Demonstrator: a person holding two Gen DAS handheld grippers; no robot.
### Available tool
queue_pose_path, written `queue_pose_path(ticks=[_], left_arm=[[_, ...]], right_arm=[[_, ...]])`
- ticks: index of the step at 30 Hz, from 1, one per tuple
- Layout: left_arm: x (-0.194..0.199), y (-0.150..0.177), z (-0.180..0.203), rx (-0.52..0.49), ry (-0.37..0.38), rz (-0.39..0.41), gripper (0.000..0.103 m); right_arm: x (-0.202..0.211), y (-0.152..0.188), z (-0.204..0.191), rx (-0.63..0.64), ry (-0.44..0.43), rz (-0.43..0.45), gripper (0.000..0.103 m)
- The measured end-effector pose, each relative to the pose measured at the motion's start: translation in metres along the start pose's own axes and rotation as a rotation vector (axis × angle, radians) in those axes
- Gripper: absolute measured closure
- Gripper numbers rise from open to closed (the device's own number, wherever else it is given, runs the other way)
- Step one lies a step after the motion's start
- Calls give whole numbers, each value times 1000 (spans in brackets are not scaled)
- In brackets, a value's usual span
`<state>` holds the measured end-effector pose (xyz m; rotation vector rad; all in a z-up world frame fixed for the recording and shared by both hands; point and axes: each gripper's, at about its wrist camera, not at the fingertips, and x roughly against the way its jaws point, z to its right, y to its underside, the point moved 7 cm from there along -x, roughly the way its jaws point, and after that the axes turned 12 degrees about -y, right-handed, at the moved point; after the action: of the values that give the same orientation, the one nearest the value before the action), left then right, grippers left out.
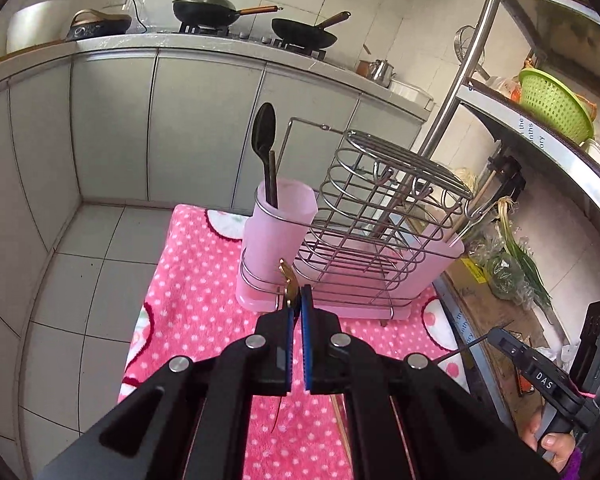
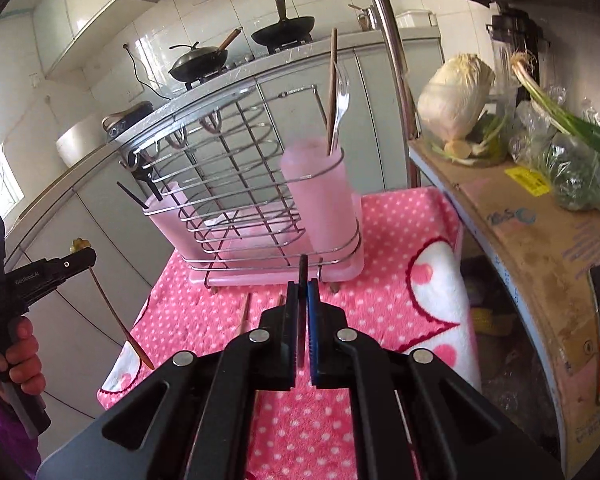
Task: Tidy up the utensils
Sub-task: 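Lift the gold spoon and dark chopstick and carry both over the pink cups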
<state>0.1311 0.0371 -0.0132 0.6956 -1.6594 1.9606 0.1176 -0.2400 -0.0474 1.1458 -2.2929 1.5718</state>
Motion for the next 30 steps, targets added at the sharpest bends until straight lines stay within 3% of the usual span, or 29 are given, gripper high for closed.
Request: queue_pose_path(ticks=[19, 30], left_arm=[[23, -44, 6, 9, 27, 114, 100], [54, -117, 16, 62, 76, 288, 100]], right_arm=[[52, -87, -30, 126, -1, 153, 98], [62, -152, -41, 185, -4, 256, 98]])
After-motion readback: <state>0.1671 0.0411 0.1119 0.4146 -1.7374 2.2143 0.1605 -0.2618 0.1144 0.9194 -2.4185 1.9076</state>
